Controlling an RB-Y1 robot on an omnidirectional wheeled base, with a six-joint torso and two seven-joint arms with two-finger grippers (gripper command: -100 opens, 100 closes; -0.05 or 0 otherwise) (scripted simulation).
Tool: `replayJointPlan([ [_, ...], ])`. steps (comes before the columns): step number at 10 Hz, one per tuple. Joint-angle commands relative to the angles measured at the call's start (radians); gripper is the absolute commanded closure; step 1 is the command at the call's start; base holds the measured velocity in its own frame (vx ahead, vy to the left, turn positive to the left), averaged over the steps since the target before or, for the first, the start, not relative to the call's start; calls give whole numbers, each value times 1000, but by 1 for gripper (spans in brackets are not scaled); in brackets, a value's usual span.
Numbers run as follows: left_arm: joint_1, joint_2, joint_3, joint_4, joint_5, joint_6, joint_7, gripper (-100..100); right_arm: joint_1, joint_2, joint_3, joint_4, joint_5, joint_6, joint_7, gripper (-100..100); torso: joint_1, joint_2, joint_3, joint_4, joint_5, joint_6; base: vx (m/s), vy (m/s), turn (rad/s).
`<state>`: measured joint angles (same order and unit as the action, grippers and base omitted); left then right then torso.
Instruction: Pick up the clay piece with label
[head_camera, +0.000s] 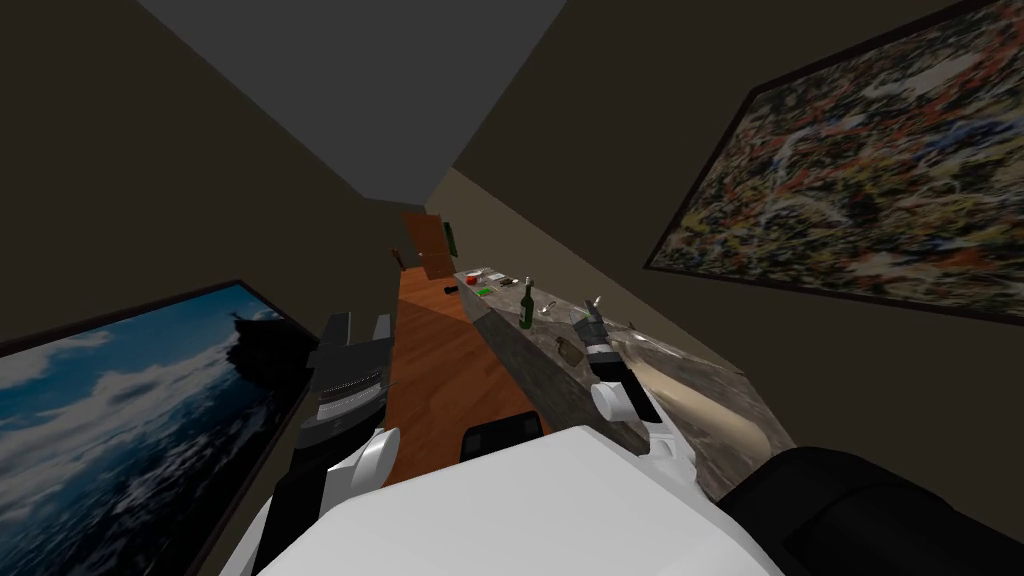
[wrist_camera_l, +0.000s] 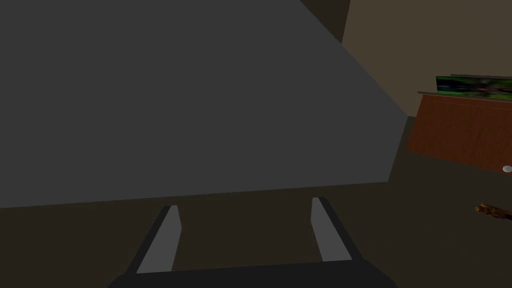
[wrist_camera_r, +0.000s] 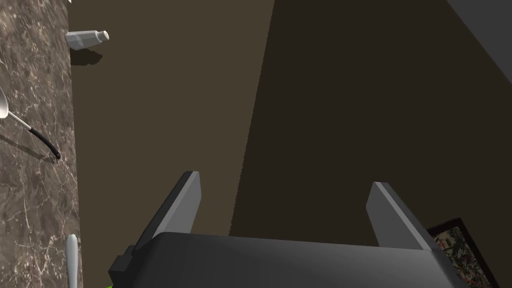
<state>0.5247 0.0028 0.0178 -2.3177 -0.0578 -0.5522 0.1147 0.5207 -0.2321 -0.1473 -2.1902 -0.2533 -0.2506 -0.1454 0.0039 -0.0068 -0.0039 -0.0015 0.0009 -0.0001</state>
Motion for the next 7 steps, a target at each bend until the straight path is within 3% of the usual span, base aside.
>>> replayJointPlan([
  [1, 0, 0, 0, 0, 0, 0, 0, 0, 3, -11, -12, 3, -13, 47, -16, -100, 0, 0, 0, 0, 0, 0, 87, 62, 6],
  [6, 0, 0, 0, 0, 0, 0, 0, 0, 30, -77, -87, 18, -99, 198, -114, -100, -1, 1, 0, 0, 0, 0, 98, 52, 13],
  [7, 0, 0, 0, 0, 0, 0, 0, 0, 30, -77, -87, 18, -99, 230, -114, -100, -1, 0, 0, 0, 0, 0, 102, 62, 2],
])
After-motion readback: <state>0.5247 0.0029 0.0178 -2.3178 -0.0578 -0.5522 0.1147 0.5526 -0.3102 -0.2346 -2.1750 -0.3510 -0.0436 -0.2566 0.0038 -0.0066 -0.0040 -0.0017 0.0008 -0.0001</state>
